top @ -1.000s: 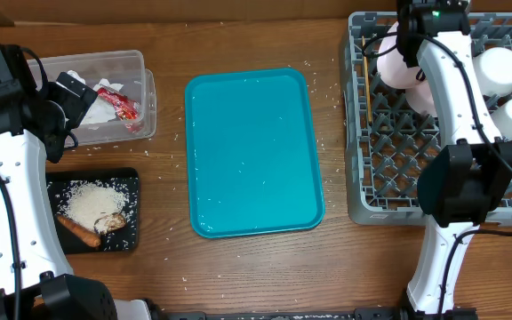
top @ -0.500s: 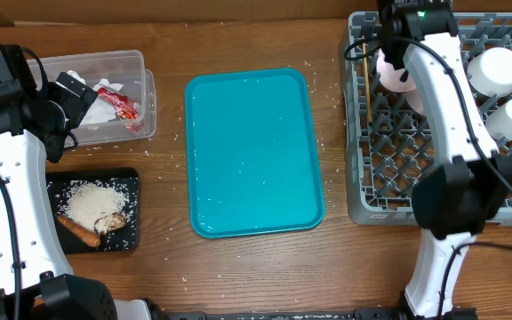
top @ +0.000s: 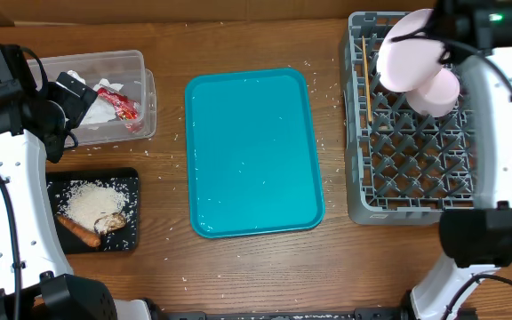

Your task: Sort waste into correct bins and load items into the dishwasher

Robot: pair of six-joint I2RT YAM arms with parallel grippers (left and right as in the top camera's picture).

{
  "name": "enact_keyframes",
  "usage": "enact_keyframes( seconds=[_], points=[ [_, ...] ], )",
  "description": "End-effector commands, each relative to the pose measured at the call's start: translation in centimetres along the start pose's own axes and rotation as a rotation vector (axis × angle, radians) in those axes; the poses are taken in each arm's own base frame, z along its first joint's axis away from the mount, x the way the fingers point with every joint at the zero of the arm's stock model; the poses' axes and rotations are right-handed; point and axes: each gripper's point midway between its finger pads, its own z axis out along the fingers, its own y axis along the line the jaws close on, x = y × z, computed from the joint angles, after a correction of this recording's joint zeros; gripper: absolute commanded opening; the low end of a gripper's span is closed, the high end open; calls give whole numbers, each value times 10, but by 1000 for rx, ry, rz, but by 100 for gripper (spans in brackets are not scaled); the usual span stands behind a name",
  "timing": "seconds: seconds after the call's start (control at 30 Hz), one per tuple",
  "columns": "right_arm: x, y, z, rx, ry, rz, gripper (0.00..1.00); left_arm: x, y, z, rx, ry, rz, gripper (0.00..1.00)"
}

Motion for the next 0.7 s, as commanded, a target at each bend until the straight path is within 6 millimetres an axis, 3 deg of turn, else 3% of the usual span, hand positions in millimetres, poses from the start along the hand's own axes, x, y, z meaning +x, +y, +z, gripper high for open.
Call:
enact_keyframes(
  seconds=[0.0,0.17,0.4,0.53,0.67],
  points=[
    [-14,-24,21,-82,58,120,6,-6,-4,-10,16,-30,-3,100],
    [-6,-27,57,-313,226,224,4,-6,-4,-10,16,-30,-3,100],
    [41,3,111,-481,447,213,4,-6,-4,-10,16,-30,-3,100],
    [59,29,116,-578,506,170,4,-6,-4,-10,16,-30,-3,100],
    [53,32,105,-596,490,162,4,-6,-4,-10,16,-30,-3,100]
  ],
)
